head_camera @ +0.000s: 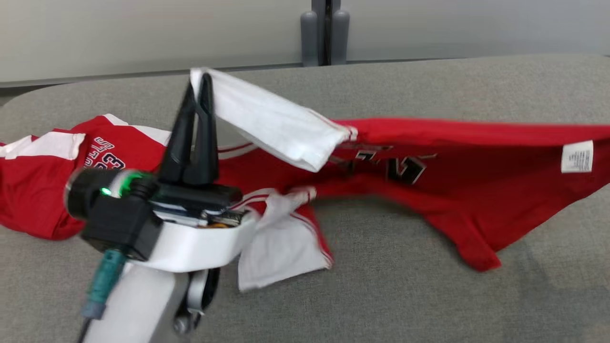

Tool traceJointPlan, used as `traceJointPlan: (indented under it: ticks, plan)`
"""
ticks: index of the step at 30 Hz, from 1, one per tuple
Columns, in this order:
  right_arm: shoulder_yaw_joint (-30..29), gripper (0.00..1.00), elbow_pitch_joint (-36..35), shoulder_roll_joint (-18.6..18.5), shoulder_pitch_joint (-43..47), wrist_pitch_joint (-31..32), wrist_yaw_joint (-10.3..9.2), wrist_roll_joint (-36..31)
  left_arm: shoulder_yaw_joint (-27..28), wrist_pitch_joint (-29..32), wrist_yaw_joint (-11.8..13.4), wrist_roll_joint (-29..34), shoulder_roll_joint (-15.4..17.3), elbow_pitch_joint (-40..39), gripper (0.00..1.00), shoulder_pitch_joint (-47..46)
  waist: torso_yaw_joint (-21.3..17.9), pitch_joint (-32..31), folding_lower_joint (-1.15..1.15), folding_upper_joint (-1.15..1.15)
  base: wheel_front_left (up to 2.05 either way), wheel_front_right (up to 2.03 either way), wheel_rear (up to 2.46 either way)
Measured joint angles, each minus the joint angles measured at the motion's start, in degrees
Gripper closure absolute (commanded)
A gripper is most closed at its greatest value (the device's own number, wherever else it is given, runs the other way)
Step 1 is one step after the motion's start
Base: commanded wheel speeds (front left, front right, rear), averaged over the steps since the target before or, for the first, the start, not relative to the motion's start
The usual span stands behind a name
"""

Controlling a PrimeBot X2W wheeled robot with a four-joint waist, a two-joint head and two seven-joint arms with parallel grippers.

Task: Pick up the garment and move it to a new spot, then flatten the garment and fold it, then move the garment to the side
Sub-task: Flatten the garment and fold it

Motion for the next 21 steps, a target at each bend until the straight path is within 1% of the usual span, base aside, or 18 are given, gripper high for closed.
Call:
traceJointPlan:
  ticks: [3, 6, 10, 11, 15, 18, 21]
  plan:
    - [-1.43, 1.00, -2.26, 0.48, -1.85, 1.01, 0.00, -0.65, 1.48, 1.18, 0.07, 1.31, 2.18, -4.87, 1.00, -2.96, 0.44, -1.38, 0.00, 0.00, 0.00, 0.00, 0.00]
    - [-2.40, 1.00, -4.30, 1.10, -3.22, 2.33, 0.00, -1.96, 2.80, 3.96, 0.20, 1.96, 3.87, -8.59, 1.00, -5.81, 0.82, -2.71, 0.00, 0.00, 0.00, 0.00, 0.00]
    - [-3.31, 1.00, -6.04, 1.93, -4.88, 4.55, 0.00, -2.55, 3.27, 8.28, -0.32, 1.82, 5.21, -10.01, 1.00, -8.98, 1.13, -3.60, 0.00, 0.00, 0.00, 0.00, 0.00]
    - [-3.33, 1.00, -6.32, 2.09, -5.80, 5.33, 0.00, -2.53, 3.21, 9.94, -0.89, 1.34, 5.35, -9.57, 1.00, -10.72, 1.15, -3.36, 0.00, 0.00, 0.00, 0.00, 0.00]
    - [-2.18, 1.00, -6.25, 1.46, -9.60, 6.48, 0.00, -1.33, 3.23, 11.34, -2.40, -0.21, 4.30, -6.13, 1.00, -15.82, 1.27, -1.91, 0.00, 0.00, 0.00, 0.00, 0.00]
    - [-0.75, 1.00, -5.34, -0.52, -14.36, 6.92, 0.00, 0.40, 3.35, 11.45, -3.67, -1.23, 2.69, -1.47, 1.00, -21.81, 1.46, -0.06, 0.00, 0.00, 0.00, 0.00, 0.00]
    - [1.18, 1.00, -3.42, -3.19, -21.14, 6.93, 0.00, 2.42, 3.64, 11.20, -4.76, -1.64, 0.86, 4.83, 1.00, -29.06, 1.67, 2.31, 0.00, 0.00, 0.00, 0.00, 0.00]
